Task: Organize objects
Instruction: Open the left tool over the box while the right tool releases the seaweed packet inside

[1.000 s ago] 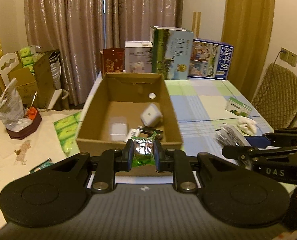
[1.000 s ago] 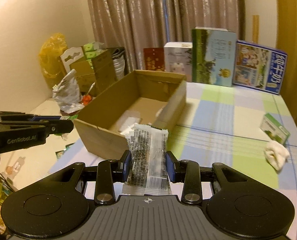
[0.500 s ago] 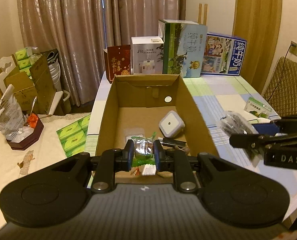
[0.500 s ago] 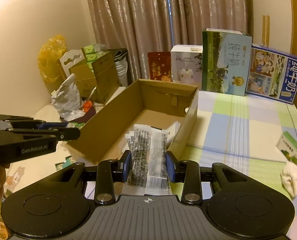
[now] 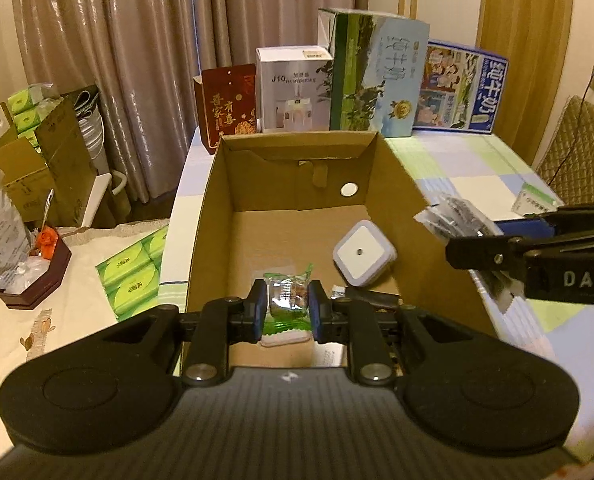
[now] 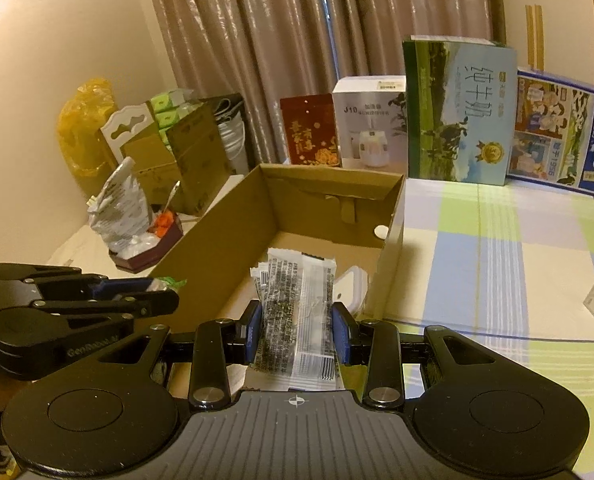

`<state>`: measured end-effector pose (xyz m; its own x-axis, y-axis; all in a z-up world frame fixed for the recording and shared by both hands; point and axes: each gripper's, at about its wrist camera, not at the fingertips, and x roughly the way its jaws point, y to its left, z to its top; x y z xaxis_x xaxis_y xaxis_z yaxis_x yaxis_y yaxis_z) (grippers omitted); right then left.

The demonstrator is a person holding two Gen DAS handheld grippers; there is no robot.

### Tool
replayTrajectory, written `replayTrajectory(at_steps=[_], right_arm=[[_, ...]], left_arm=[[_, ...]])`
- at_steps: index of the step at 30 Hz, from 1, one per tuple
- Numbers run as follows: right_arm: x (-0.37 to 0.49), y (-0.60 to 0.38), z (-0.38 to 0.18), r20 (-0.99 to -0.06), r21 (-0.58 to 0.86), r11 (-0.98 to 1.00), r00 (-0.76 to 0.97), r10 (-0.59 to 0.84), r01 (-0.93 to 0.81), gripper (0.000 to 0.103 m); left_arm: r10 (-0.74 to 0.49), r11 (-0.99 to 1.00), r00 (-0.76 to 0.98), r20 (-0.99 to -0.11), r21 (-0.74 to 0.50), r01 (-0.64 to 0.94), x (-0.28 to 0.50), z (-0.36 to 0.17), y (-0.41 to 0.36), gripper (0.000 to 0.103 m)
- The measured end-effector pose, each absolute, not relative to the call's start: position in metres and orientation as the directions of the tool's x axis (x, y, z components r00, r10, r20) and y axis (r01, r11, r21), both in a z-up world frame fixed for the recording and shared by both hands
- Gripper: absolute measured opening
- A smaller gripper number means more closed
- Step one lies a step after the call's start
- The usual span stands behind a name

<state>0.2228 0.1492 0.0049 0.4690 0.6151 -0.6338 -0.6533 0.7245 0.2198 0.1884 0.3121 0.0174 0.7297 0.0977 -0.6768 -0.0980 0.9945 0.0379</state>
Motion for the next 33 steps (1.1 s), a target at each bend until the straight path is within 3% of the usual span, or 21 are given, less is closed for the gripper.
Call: replayTrajectory(at_steps=[2, 15, 19, 24, 26, 33], right_arm=[[0.228, 0.151, 0.002, -0.634, 0.226, 0.724, 0.466, 0.617, -0.652, 0.034], [0.243, 0.162, -0.008, -0.639, 0.265, 0.709, 0.431, 0.637, -0.654, 0.034], [0.245, 0.161, 0.001, -0.606, 0.289, 0.709, 0.450, 0.656, -0.643, 0.060], [0.234, 0.142, 0.009, -0.598, 0.305, 0.722, 0.464, 0.653, -0.621, 0.064], [0.225, 0.132, 0.011, -0.599, 0.309, 0.728, 0.469, 0.649, -0.612, 0.065], [0.177, 0.090, 0.020, -0.601, 0.273, 0.747, 0.498, 0.625, -0.607, 0.079]], left_arm=[[0.117, 0.992, 0.723, -0.681, 0.051, -0.112, 0.195, 0.013, 0.315, 0.039], [0.124, 0.987, 0.732, -0.670, 0.009, -0.159, 0.185, 0.013, 0.333, 0.040], [0.115, 0.985, 0.736, -0.668, -0.017, -0.170, 0.178, 0.015, 0.335, 0.048], [0.118, 0.981, 0.748, -0.653, -0.039, -0.189, 0.162, 0.021, 0.334, 0.058], [0.118, 0.980, 0.752, -0.649, -0.046, -0.193, 0.155, 0.024, 0.330, 0.067], [0.123, 0.976, 0.762, -0.635, -0.061, -0.208, 0.121, 0.041, 0.305, 0.084]])
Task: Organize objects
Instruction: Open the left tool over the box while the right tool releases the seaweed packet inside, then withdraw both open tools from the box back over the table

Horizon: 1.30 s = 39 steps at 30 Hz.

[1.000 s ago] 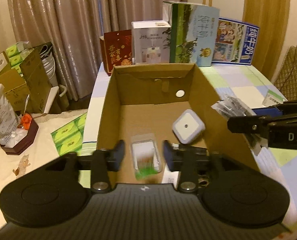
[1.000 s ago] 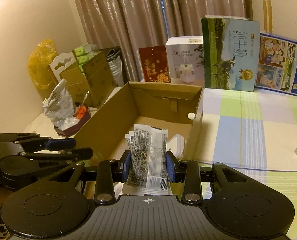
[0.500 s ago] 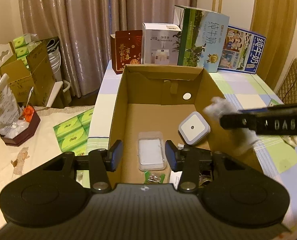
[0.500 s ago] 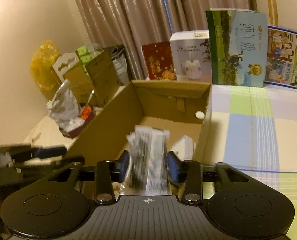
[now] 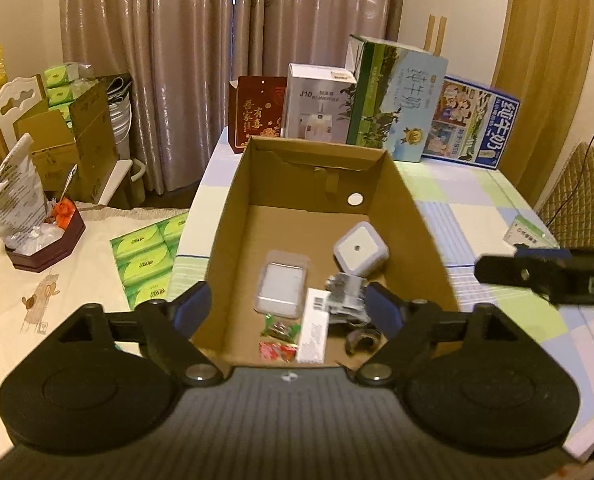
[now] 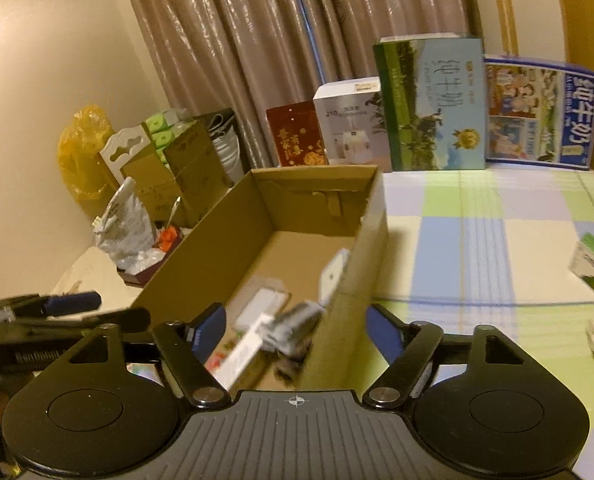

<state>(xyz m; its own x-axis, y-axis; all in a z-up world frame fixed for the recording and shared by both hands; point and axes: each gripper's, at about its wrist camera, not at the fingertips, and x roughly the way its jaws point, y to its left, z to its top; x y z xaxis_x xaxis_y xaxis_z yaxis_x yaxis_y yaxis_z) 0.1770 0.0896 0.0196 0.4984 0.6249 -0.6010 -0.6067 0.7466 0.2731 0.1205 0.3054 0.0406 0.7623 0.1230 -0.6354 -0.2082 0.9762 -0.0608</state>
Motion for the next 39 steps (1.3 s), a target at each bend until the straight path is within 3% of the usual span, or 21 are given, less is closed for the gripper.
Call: replayTrajectory(at_steps=[4, 10, 21, 26, 39], right_arm=[[0.155, 0.063, 0.023, -0.613, 0.274, 0.754, 0.496, 0.616, -0.597, 0.091], [0.128, 0.022, 0.031, -0.617, 0.223, 0.781, 0.536, 0.576, -0.583, 0.095], [0.096, -0.051, 0.037, -0.612, 0.207, 0.822, 0.585, 0.532, -0.531, 0.101], [0.087, -0.080, 0.038, -0.610, 0.214, 0.846, 0.610, 0.506, -0.489, 0.101], [0.076, -0.146, 0.039, -0.597, 0.233, 0.895, 0.670, 0.441, -0.381, 0.101]], left_arm=[[0.132, 0.973, 0.761, -0.635, -0.064, -0.222, 0.099, 0.050, 0.287, 0.091], [0.127, 0.972, 0.775, -0.620, -0.076, -0.221, 0.074, 0.059, 0.253, 0.102], [0.101, 0.974, 0.798, -0.594, -0.106, -0.202, 0.045, 0.066, 0.194, 0.102], [0.122, 0.981, 0.817, -0.563, -0.059, -0.187, 0.037, 0.072, 0.166, 0.102], [0.011, 0.992, 0.813, -0.582, -0.095, -0.081, 0.031, 0.065, 0.105, 0.102]])
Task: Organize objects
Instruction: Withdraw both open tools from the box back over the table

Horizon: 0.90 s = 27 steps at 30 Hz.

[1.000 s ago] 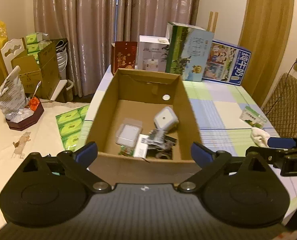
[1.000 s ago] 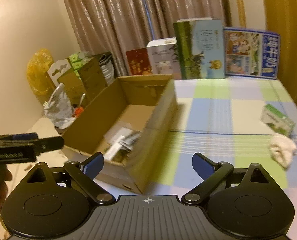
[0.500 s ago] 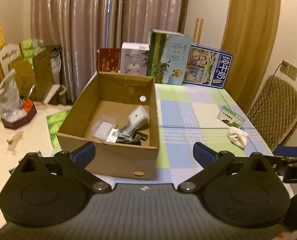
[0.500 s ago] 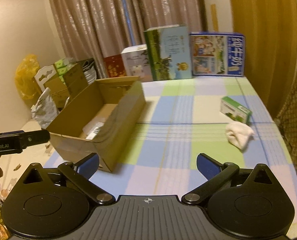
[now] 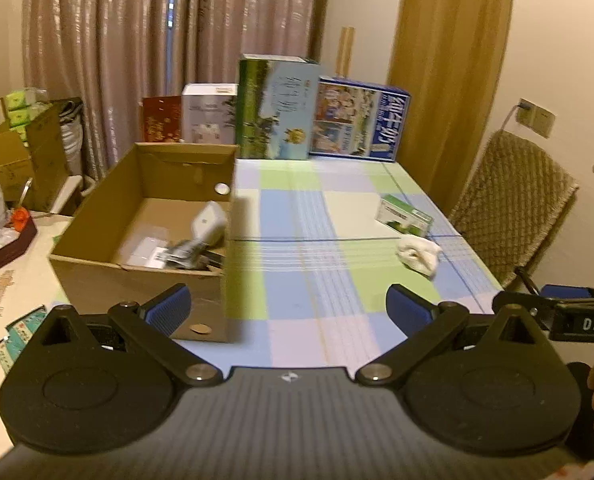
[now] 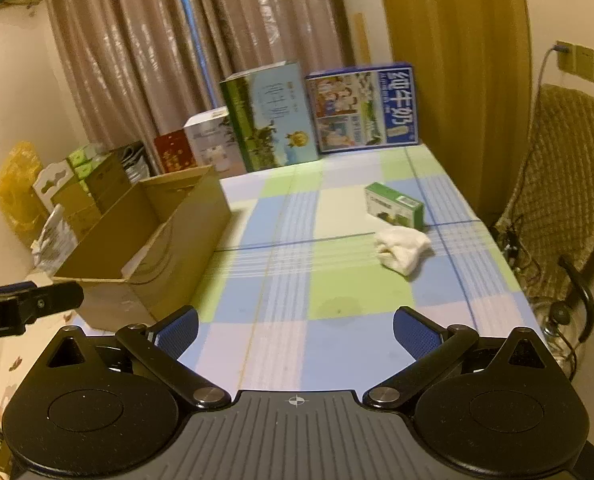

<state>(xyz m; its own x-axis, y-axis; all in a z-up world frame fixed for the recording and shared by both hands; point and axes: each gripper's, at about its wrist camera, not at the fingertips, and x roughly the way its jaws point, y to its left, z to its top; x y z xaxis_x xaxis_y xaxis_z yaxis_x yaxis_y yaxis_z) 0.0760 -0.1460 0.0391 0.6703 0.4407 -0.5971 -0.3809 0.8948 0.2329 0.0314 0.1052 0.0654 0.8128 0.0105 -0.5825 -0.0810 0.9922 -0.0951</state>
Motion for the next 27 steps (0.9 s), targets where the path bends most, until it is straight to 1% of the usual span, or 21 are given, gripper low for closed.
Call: replayTrajectory(at_steps=[11, 27], right_arm=[[0.074, -0.169, 0.036, -0.596, 0.255, 0.906, 0.683, 0.422, -0.338, 0.101], [0.079, -0.183, 0.029, -0.600, 0.248, 0.919, 0.697, 0.393, -0.306, 0.101]], left_arm=[[-0.040, 0.995, 0.780, -0.625, -0.096, -0.026, 0.040, 0.049, 0.075, 0.102], [-0.063, 0.995, 0.772, -0.633, -0.099, -0.001, 0.046, 0.044, 0.064, 0.102]])
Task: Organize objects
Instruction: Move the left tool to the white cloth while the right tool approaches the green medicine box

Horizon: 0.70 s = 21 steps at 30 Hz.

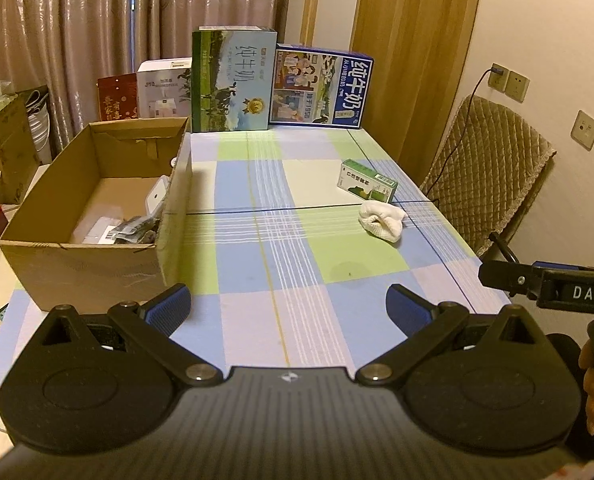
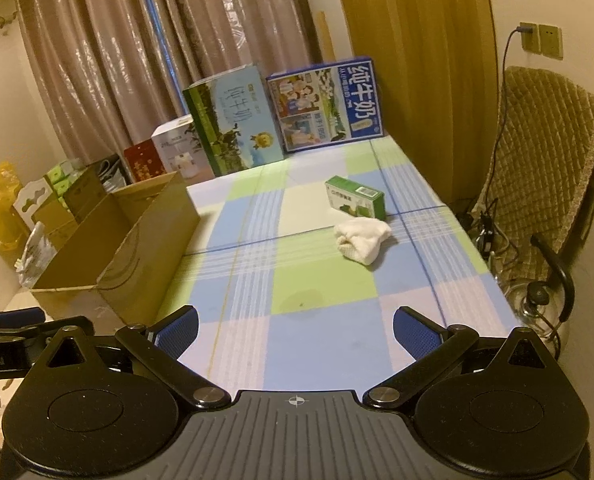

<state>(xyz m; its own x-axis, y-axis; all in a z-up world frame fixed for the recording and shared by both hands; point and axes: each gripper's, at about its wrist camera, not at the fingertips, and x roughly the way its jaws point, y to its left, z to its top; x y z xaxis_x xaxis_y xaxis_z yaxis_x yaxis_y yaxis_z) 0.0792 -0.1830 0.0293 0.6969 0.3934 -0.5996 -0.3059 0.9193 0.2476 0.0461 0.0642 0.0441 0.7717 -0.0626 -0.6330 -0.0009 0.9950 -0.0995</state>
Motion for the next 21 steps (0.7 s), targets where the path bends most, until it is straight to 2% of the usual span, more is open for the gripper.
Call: replayTrajectory(at_steps=[8, 15, 17, 19, 21], right_arm=[[0.108, -0.205, 0.030, -0.586, 0.213, 0.941, 0.736, 0.338, -0.263, 0.101], [0.161, -0.217, 0.020, -0.588, 0.166, 0.955, 0.752, 0.296, -0.246, 0.100], [0.180, -0.220, 0.014, -0.589, 0.167, 0.957, 0.755, 0.289, -0.236, 0.097], [0.201, -0.222, 0.007, -0.594, 0.187, 0.956, 0.749, 0.294, -0.227, 0.082], [0.220, -0.221, -0.003, -0.603, 0.184, 0.958, 0.744, 0.286, -0.219, 0.073]], left_arm=[[-0.090, 0.995, 0.764, -0.639, -0.095, 0.037, 0.074, 0.036, 0.048, 0.102], [-0.135, 0.991, 0.767, -0.627, -0.094, 0.097, 0.131, 0.020, 0.028, 0.102], [-0.149, 0.989, 0.762, -0.630, -0.094, 0.116, 0.151, 0.013, 0.021, 0.102], [-0.163, 0.986, 0.759, -0.630, -0.090, 0.138, 0.173, 0.004, 0.013, 0.102], [-0.175, 0.984, 0.756, -0.631, -0.086, 0.157, 0.194, -0.007, 0.004, 0.102]])
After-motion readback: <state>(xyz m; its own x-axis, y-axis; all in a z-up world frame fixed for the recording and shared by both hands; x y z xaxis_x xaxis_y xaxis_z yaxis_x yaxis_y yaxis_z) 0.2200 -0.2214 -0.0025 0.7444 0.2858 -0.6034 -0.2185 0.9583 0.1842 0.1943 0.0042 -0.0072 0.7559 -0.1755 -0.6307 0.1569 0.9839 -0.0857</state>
